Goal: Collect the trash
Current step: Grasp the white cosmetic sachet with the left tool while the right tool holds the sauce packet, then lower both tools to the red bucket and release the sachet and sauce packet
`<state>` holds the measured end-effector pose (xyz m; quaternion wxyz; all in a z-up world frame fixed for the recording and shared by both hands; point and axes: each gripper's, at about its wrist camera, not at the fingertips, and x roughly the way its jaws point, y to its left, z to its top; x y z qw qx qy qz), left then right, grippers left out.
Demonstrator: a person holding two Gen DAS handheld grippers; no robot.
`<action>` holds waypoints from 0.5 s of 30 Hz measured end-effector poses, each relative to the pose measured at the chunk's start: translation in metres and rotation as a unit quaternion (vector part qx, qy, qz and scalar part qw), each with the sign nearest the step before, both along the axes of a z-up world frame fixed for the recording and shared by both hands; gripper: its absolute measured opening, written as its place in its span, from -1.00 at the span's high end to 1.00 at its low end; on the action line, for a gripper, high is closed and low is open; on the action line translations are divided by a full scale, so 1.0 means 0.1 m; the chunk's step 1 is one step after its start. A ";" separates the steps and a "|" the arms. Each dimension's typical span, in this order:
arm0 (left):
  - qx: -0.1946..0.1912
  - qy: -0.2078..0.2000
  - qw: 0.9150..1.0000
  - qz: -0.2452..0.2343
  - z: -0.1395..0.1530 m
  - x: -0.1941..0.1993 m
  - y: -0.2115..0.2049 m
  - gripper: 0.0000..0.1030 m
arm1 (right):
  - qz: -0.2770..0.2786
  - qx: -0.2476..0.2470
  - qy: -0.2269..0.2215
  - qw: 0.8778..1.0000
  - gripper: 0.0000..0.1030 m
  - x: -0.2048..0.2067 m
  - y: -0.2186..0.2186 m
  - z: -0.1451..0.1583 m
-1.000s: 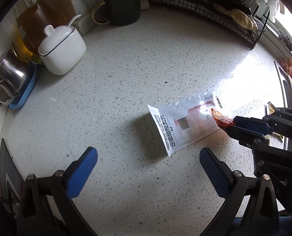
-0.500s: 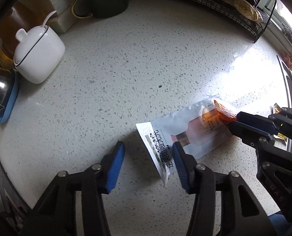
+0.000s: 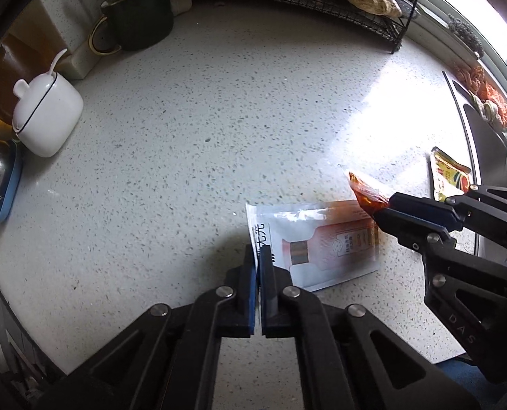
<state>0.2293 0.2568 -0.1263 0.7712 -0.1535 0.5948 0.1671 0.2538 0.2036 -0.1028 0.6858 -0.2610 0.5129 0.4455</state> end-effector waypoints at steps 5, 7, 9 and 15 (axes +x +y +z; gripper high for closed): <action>0.016 -0.009 1.000 -0.025 0.13 -0.08 -0.38 0.98 | -0.025 0.009 -0.009 1.000 0.79 -0.06 -0.36 0.09; 0.021 -0.014 0.999 -0.031 0.18 -0.16 -0.51 0.99 | -0.036 0.012 -0.012 0.999 0.79 -0.11 -0.52 0.13; 0.024 -0.021 0.999 -0.038 0.24 -0.26 -0.67 0.99 | -0.045 0.015 -0.015 0.999 0.79 -0.17 -0.70 0.17; 0.033 -0.032 0.996 -0.070 0.30 -0.37 -1.15 1.00 | -0.074 0.024 -0.023 0.997 0.79 -0.40 -1.31 0.30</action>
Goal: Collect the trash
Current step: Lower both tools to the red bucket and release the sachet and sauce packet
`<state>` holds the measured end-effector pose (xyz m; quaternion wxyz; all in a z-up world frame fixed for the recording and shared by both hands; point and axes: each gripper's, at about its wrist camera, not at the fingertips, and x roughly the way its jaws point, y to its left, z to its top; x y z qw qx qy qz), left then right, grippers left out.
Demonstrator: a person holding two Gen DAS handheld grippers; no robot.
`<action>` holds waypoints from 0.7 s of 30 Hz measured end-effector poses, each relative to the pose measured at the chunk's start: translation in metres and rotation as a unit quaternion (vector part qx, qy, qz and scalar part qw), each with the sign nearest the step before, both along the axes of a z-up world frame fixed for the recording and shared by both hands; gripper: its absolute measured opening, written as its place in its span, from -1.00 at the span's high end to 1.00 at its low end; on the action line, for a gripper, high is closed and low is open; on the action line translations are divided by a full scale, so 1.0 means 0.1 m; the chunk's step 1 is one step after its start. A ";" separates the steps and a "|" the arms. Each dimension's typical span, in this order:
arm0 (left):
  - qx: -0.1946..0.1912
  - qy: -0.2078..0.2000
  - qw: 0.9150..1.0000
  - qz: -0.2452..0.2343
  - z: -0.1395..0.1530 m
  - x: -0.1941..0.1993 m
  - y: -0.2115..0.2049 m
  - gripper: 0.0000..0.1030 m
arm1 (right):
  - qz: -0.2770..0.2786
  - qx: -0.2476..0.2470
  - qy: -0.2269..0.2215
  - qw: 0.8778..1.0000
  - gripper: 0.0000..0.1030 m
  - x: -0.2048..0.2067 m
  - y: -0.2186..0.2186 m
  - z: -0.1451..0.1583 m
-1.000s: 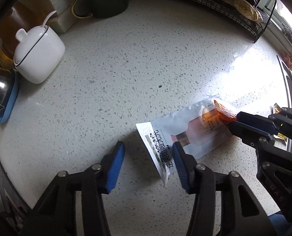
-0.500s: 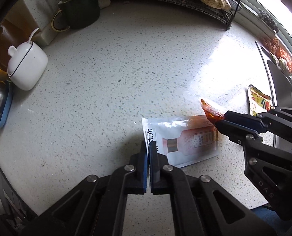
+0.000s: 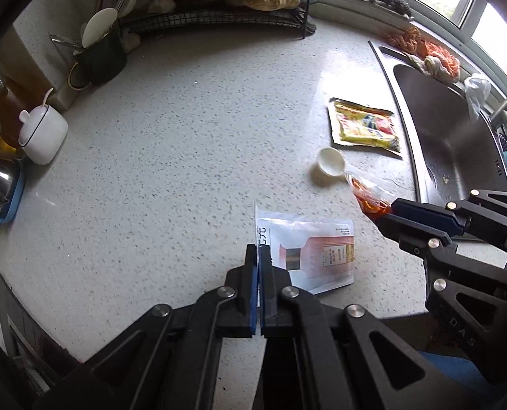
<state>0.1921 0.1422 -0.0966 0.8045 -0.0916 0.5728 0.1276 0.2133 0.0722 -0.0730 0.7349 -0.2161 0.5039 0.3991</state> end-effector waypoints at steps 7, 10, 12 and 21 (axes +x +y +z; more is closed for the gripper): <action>0.008 -0.016 0.999 -0.041 0.10 -0.32 -0.75 1.00 | -0.041 0.011 -0.007 0.999 0.79 -0.38 -0.77 0.06; 0.009 -0.016 0.998 -0.059 0.08 -0.47 -1.02 1.00 | -0.059 0.012 -0.007 0.998 0.79 -0.56 -1.10 0.05; 0.010 -0.015 0.997 -0.074 0.07 -0.56 -1.22 1.00 | -0.070 0.013 -0.005 0.997 0.79 -0.66 -1.24 0.04; -0.013 0.016 0.991 -0.133 -0.25 -0.90 -1.95 1.00 | -0.135 0.000 0.033 0.990 0.79 -1.00 -1.95 -0.27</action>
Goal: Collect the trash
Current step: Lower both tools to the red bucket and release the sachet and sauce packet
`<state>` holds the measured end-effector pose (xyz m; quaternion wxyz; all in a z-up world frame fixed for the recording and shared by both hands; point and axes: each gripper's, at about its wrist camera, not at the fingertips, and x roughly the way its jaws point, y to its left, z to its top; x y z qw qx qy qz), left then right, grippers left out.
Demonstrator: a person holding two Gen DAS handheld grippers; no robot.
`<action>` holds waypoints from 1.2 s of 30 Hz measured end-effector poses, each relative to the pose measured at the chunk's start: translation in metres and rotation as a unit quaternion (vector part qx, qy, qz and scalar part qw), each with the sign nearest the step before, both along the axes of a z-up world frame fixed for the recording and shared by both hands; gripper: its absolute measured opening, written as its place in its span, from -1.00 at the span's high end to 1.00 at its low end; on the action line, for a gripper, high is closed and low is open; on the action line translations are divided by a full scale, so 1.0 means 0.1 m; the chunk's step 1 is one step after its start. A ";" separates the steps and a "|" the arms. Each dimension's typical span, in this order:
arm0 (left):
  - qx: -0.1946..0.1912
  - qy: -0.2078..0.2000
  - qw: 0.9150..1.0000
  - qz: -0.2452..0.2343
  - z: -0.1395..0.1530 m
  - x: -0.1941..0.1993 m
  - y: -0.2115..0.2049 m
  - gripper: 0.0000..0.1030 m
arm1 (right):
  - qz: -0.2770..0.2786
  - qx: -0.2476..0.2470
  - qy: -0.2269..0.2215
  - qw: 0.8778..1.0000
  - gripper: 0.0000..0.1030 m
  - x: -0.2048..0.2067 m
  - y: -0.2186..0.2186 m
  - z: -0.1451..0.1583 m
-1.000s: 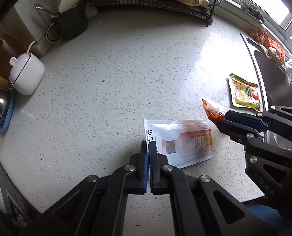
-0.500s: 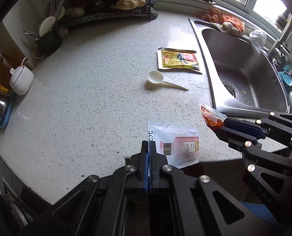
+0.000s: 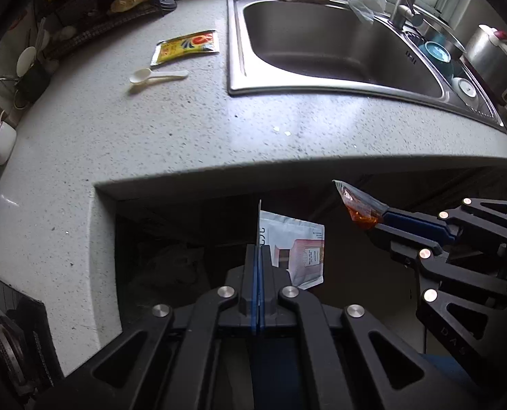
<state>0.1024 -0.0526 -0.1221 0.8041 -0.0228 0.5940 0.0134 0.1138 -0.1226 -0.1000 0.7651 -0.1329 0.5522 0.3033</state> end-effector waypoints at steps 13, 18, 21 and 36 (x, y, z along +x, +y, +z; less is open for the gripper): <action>-0.039 0.057 0.996 -0.064 -1.59 0.04 -0.47 1.00 | -0.063 -0.038 0.053 0.996 0.79 -0.06 -0.47 -1.51; -0.028 0.054 0.996 -0.069 -2.27 0.02 -0.49 0.99 | -0.066 -0.037 0.064 0.995 0.79 -0.04 -0.52 -2.21; -0.027 0.054 0.995 -0.073 -2.64 0.02 -0.47 0.96 | -0.075 -0.036 0.076 0.994 0.79 -0.03 -0.54 -2.57; 0.000 0.046 0.994 -0.103 -3.13 0.12 -0.68 -0.56 | -0.116 -0.054 0.085 0.988 0.79 -0.10 -0.73 -3.03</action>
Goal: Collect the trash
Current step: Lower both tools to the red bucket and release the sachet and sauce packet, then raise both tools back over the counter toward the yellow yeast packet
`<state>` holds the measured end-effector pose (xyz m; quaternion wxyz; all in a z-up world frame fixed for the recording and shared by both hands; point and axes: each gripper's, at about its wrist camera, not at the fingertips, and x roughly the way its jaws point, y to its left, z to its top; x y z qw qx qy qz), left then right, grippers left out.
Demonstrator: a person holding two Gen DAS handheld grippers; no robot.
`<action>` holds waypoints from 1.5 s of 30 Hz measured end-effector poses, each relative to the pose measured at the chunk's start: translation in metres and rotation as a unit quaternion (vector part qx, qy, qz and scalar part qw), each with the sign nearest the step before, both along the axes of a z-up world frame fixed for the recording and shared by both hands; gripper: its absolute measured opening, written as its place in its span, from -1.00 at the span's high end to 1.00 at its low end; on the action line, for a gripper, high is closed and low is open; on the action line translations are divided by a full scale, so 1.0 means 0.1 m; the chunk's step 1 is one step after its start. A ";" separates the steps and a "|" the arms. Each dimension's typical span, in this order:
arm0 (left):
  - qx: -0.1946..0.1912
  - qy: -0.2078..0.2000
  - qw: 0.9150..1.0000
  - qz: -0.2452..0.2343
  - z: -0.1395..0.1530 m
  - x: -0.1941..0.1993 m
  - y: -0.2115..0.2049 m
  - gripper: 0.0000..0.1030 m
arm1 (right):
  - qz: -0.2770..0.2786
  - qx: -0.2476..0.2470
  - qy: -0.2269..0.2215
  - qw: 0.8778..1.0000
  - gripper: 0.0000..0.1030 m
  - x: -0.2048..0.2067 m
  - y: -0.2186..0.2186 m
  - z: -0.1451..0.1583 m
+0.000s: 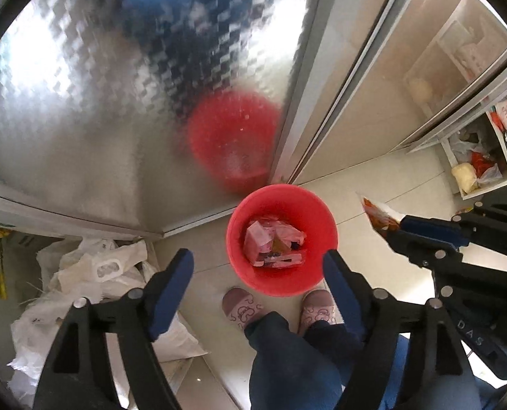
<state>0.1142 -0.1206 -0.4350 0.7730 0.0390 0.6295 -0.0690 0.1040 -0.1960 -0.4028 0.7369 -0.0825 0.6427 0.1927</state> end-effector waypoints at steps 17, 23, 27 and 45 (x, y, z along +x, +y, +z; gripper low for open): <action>0.000 0.006 0.999 0.043 -0.18 -0.07 0.29 -0.61 | -0.001 0.008 0.027 1.000 0.79 0.09 0.20 -0.37; 0.007 0.003 0.998 0.055 -0.30 -0.11 0.37 -0.61 | 0.017 0.009 0.019 1.000 0.46 0.07 0.26 -0.48; 0.011 0.000 0.998 0.055 -0.27 -0.14 0.38 -0.65 | 0.025 0.009 0.007 1.000 -0.13 0.04 0.28 -0.41; 0.017 -0.072 0.993 0.091 2.08 -0.36 0.35 -0.69 | 0.028 0.015 -0.088 0.996 -0.71 -0.08 0.22 1.93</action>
